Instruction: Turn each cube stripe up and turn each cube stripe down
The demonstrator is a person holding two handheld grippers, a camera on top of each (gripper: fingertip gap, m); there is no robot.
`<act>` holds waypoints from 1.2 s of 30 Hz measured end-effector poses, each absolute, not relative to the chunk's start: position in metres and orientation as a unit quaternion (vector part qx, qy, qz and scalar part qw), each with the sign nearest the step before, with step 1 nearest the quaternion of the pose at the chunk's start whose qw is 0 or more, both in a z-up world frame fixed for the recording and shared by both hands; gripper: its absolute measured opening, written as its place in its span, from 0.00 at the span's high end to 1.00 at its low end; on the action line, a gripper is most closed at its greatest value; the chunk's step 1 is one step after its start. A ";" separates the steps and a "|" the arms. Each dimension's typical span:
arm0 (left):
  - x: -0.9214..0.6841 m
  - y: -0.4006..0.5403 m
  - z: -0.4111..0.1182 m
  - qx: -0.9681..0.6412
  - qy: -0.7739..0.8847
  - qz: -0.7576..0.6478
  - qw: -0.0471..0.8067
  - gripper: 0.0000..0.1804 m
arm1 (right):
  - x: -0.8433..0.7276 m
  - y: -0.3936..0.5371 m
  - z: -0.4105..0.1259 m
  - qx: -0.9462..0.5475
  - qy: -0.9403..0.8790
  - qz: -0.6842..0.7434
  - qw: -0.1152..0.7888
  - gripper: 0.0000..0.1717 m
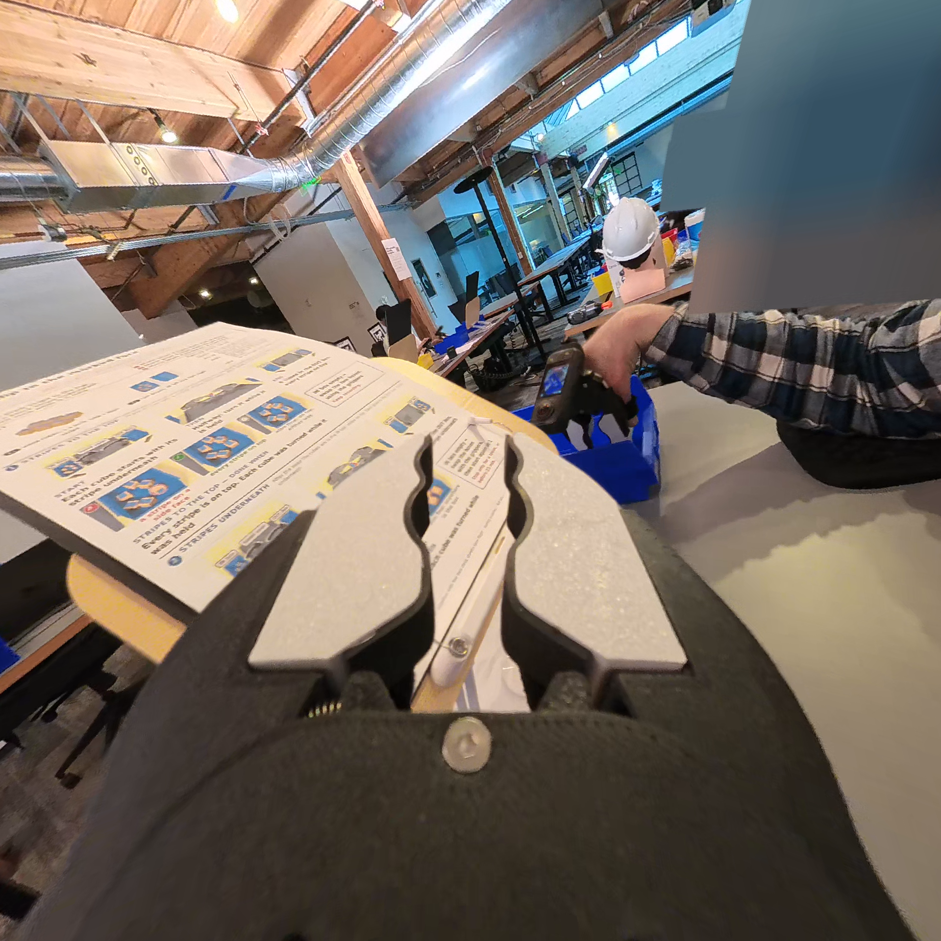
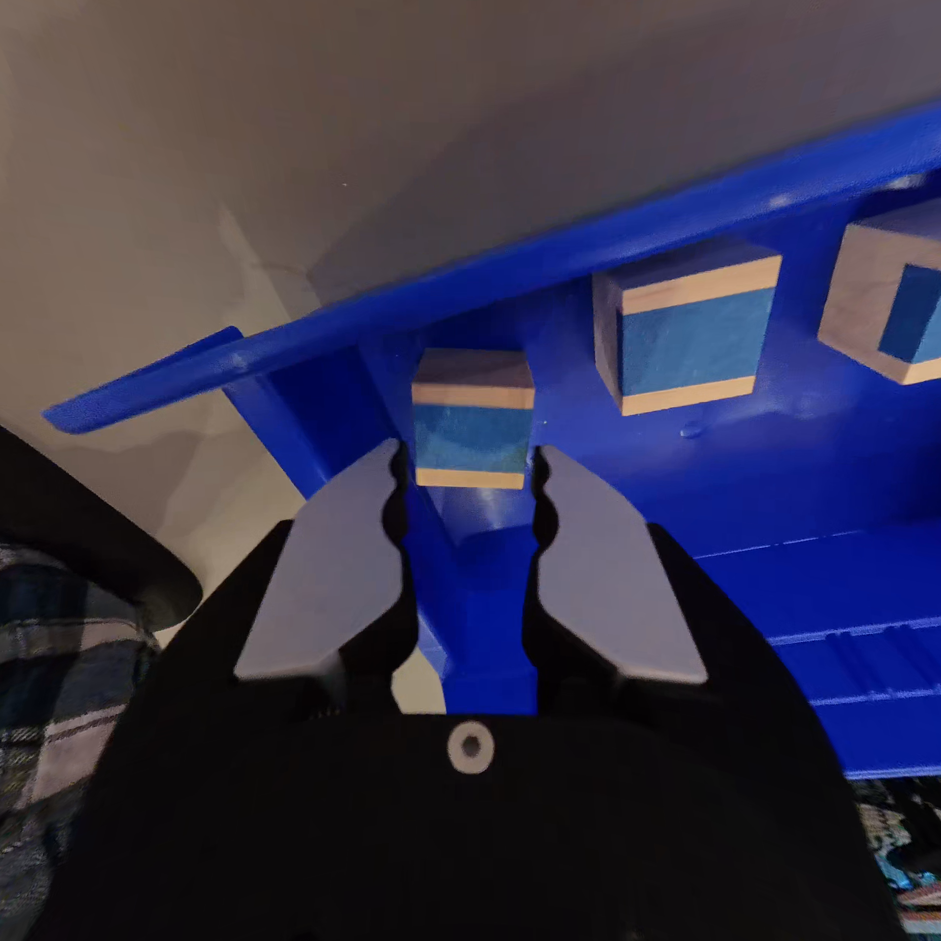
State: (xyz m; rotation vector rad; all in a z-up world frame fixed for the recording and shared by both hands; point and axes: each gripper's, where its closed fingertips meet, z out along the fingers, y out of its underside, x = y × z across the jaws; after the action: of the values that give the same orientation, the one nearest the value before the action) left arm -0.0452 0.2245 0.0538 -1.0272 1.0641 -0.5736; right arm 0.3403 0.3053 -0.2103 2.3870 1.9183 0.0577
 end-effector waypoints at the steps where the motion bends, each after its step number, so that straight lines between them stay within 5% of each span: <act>1: -0.049 0.227 0.055 -0.464 0.476 -0.251 0.704 0.86 | 0.341 0.306 -0.210 0.783 0.620 0.019 0.041 0.67; 11: -0.144 0.309 0.035 -0.590 0.430 -0.048 0.682 0.82 | 0.340 0.324 -0.142 0.793 0.598 0.054 -0.108 0.76; 19: -0.214 0.390 -0.094 -0.755 0.442 0.057 0.480 0.76 | 0.324 0.327 -0.139 0.771 0.621 0.080 -0.117 0.79; 29: -0.233 0.386 -0.204 -0.839 0.481 0.018 0.254 0.70 | 0.311 0.324 -0.139 0.759 0.636 0.084 -0.115 0.80; 36: -0.234 0.390 -0.225 -0.846 0.480 0.014 0.229 0.74 | 0.300 0.324 -0.130 0.749 0.643 0.095 -0.133 0.81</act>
State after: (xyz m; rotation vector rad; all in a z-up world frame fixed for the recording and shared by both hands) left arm -0.2345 0.3901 -0.2250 -2.3301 1.3225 0.0375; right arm 0.2997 0.3239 -0.1304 2.5752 2.2103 0.3259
